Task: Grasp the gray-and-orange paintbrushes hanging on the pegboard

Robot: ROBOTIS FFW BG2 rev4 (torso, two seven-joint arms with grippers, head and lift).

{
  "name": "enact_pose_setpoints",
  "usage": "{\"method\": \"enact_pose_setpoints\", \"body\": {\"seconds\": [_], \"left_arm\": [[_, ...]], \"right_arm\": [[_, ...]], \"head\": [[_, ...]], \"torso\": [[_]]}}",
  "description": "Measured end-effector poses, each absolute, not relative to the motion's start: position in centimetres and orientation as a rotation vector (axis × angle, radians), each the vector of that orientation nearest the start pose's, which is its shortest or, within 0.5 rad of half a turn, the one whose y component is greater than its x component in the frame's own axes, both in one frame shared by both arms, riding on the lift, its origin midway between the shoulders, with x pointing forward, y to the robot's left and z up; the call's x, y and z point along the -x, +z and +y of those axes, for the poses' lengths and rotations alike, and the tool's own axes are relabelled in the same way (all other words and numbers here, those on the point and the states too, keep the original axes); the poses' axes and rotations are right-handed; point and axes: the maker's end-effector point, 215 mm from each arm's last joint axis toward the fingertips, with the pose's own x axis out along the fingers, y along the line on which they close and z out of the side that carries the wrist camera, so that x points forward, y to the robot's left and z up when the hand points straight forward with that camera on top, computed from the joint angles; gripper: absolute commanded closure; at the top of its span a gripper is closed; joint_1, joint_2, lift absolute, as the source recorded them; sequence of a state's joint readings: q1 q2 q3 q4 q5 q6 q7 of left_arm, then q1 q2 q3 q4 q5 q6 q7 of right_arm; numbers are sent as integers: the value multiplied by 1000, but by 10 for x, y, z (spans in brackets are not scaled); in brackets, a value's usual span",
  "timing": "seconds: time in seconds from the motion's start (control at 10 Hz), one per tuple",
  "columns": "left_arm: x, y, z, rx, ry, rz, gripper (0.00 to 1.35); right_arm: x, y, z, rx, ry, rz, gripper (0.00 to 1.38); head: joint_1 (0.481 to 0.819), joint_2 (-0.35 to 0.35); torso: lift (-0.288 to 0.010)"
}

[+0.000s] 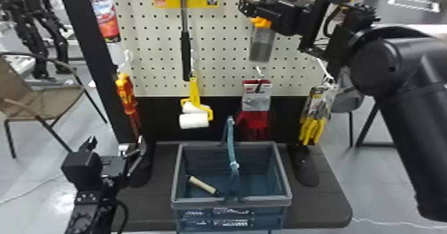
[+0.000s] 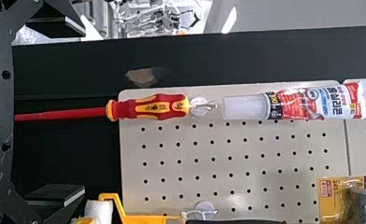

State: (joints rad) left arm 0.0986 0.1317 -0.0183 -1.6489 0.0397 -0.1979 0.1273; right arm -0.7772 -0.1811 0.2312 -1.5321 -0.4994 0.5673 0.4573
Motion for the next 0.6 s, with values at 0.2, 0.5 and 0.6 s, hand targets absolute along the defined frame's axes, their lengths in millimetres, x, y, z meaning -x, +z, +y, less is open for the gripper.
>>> {"method": "enact_pose_setpoints", "body": {"seconds": [0.2,0.5,0.6], "left_arm": [[-562,-292,276,-74,84,-181,124],[-561,-292,277,-69,86,-182,124],[-561,-292,278,-69,87,-182,124]], "right_arm": [[-685,-6,-47,-71,800,-131,1127],[-689,-14,-50,-82,798,-111,1127],[-690,-17,-51,-85,799,-106,1127]], "head": [[549,0],[549,0],[549,0]], "torso": [[-100],[-100],[-100]]}}
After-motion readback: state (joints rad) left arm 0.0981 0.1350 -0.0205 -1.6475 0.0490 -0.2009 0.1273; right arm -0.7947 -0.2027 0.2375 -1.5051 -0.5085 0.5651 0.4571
